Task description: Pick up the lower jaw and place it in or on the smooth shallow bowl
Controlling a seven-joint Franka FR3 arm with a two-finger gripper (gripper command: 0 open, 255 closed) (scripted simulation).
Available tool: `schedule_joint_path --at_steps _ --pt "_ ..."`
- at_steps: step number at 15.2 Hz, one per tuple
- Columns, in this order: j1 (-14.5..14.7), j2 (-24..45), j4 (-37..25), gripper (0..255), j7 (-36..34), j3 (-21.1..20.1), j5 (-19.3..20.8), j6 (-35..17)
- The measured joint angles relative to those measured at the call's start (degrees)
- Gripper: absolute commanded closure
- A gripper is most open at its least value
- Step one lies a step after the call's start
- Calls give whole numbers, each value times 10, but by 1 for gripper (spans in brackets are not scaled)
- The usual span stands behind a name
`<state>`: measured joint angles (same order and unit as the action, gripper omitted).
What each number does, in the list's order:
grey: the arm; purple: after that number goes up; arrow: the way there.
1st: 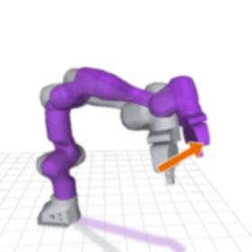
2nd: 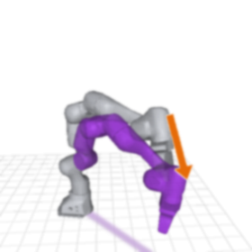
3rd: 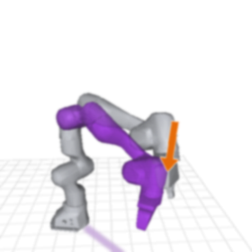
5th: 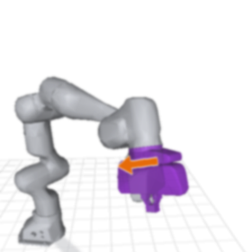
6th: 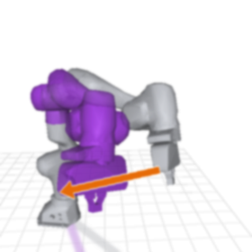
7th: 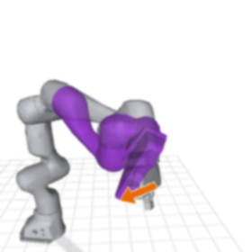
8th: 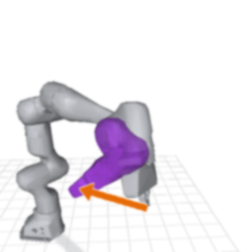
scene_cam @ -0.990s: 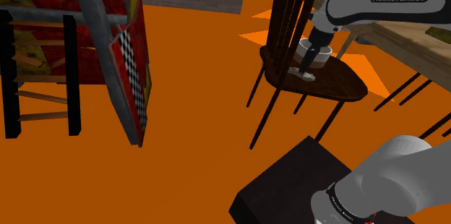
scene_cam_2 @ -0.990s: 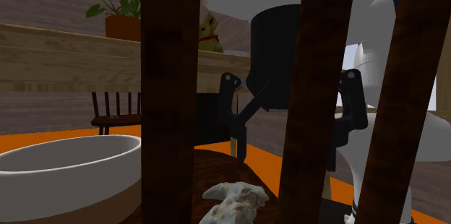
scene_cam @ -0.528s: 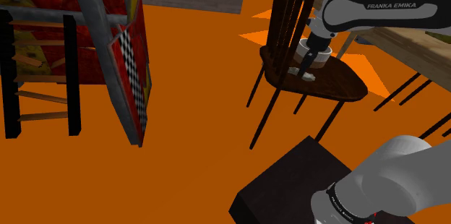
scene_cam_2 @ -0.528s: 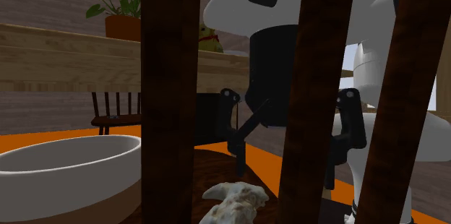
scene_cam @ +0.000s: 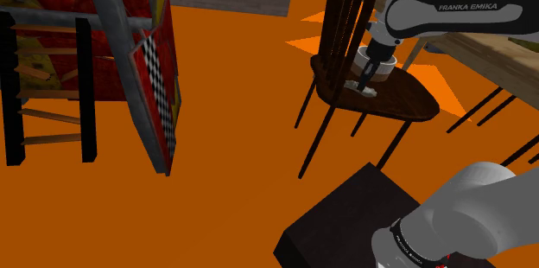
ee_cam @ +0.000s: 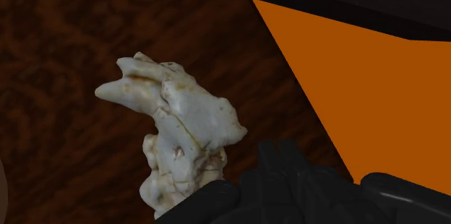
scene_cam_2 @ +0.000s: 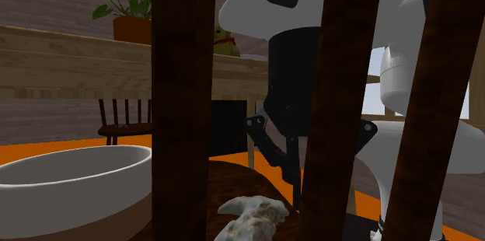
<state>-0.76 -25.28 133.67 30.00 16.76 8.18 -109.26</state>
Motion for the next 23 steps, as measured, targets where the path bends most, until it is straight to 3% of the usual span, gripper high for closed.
schedule_joint_path --at_steps 4,5,7,12,18,23 --pt "0 0 0 255 0 0 0 0" --pt "0 0 0 0 0 0 0 0" --pt "-4 2 1 0 -13 3 -4 -12" --pt "-38 22 13 0 -105 25 -35 -112" --pt "-38 44 40 0 -110 32 -42 -166" --pt "-37 50 44 0 -109 33 -43 -176"
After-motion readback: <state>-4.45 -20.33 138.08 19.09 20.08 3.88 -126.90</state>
